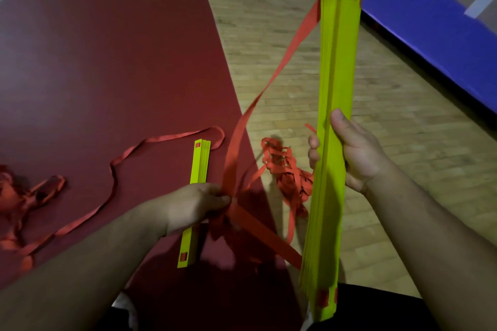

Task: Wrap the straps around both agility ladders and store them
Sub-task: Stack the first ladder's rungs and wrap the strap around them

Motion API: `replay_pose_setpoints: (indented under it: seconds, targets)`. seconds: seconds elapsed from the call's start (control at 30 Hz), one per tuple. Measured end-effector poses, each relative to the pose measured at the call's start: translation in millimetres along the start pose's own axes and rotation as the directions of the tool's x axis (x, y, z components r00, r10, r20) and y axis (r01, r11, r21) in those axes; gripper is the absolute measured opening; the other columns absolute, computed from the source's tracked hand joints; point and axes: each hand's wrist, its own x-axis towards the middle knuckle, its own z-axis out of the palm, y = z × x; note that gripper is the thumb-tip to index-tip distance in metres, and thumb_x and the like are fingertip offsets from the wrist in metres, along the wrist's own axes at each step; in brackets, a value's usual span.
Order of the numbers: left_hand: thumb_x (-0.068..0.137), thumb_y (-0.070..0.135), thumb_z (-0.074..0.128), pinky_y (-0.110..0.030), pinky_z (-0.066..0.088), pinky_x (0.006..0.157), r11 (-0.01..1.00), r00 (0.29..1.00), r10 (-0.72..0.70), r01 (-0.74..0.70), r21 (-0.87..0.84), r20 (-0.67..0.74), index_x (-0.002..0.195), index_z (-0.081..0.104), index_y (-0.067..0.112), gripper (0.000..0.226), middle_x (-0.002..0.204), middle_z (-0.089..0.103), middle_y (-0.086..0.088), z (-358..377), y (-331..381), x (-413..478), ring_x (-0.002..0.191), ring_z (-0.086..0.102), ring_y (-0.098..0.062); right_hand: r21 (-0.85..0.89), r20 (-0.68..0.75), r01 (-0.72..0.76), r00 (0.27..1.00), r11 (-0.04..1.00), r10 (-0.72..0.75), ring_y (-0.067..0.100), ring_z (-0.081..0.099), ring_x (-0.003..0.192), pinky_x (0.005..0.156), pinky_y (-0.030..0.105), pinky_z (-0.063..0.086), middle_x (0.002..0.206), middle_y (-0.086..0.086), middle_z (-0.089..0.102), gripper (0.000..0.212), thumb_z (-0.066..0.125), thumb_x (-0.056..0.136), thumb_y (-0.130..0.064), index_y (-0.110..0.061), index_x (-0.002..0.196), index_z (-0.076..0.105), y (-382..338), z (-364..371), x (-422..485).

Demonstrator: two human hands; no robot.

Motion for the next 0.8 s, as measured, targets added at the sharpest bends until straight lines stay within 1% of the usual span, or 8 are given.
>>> replay_pose_setpoints:
  seconds: [0.1,0.17,0.27,0.37,0.43,0.6,0.7,0.8]
  targets:
    - [0.101,0.008,0.049,-0.027,0.046,0.051,0.991,1.0,0.008,-0.011,-0.131,-0.025,0.098,0.055,0.004,0.008,0.06,0.058,-0.01,6,8,0,0.041,0.053,-0.013,0.027,-0.011,-0.01,1.0,1.0,0.01,0.024,0.056,0.049,0.049,0.033,0.051,0.065,0.01,0.059,0.037,0.061,0.081,-0.044,-0.015,0.101,0.049,10,2,-2]
    - [0.096,0.026,0.057,-0.025,0.035,0.042,0.999,0.998,0.024,-0.026,0.038,0.064,0.096,0.057,0.011,0.016,0.056,0.053,-0.008,-1,10,-1,0.034,0.038,-0.01,-0.02,-0.009,-0.018,1.0,1.0,0.018,0.025,0.057,0.049,0.05,0.034,0.051,0.066,0.01,0.06,0.035,0.064,0.08,-0.043,-0.018,0.098,0.048,18,1,-4]
    - [0.097,0.04,0.057,-0.024,0.034,0.045,0.901,0.99,-0.092,0.037,0.431,0.108,0.081,0.066,0.031,0.021,0.057,0.057,0.003,-23,4,-4,0.047,0.042,-0.015,-0.108,-0.004,-0.002,1.0,0.994,0.001,0.025,0.057,0.048,0.048,0.034,0.05,0.067,0.012,0.059,0.033,0.075,0.082,-0.038,-0.02,0.096,0.051,26,-3,-3]
    - [0.098,0.037,0.058,-0.022,0.036,0.048,0.864,0.993,-0.113,0.09,0.496,0.018,0.078,0.067,0.024,0.025,0.053,0.052,0.006,-41,0,-10,0.048,0.044,-0.012,-0.235,0.027,0.018,1.0,0.972,-0.012,0.026,0.059,0.051,0.049,0.034,0.051,0.067,0.01,0.063,0.026,0.07,0.077,-0.039,-0.027,0.096,0.057,33,-11,2]
    - [0.1,0.035,0.057,-0.023,0.034,0.049,0.848,0.994,-0.087,0.111,0.518,-0.071,0.063,0.064,0.022,0.04,0.048,0.047,0.006,-54,-2,-12,0.044,0.04,-0.009,-0.307,0.046,0.027,0.999,0.951,-0.014,0.026,0.061,0.053,0.053,0.037,0.053,0.069,0.007,0.066,0.027,0.079,0.075,-0.04,-0.036,0.095,0.062,36,-16,5]
    - [0.088,0.066,0.048,-0.019,0.034,0.048,0.797,0.983,-0.081,0.161,0.582,-0.162,0.057,0.051,0.02,0.055,0.048,0.046,0.008,-60,-11,-17,0.043,0.039,-0.006,-0.426,-0.052,0.035,0.997,0.904,-0.064,0.017,0.068,0.064,0.06,0.04,0.054,0.079,-0.003,0.072,0.034,0.082,0.069,-0.058,-0.045,0.095,0.063,43,-23,7]
    - [0.096,0.041,0.059,-0.024,0.042,0.056,0.77,0.981,-0.092,0.178,0.612,-0.168,0.067,0.059,0.016,0.038,0.052,0.059,0.004,-63,-17,-17,0.05,0.051,-0.007,-0.493,-0.143,0.02,0.984,0.87,-0.104,0.016,0.071,0.074,0.065,0.038,0.057,0.083,-0.006,0.074,0.044,0.08,0.061,-0.071,-0.047,0.094,0.065,46,-29,11]
    - [0.097,0.022,0.061,-0.028,0.048,0.065,0.869,0.988,-0.087,0.137,0.475,-0.126,0.084,0.066,0.011,0.017,0.07,0.072,-0.003,-64,-20,-20,0.064,0.063,-0.011,-0.481,-0.188,-0.021,0.979,0.876,-0.08,0.021,0.07,0.072,0.062,0.036,0.054,0.081,-0.001,0.074,0.027,0.081,0.075,-0.049,-0.033,0.092,0.066,49,-34,15]
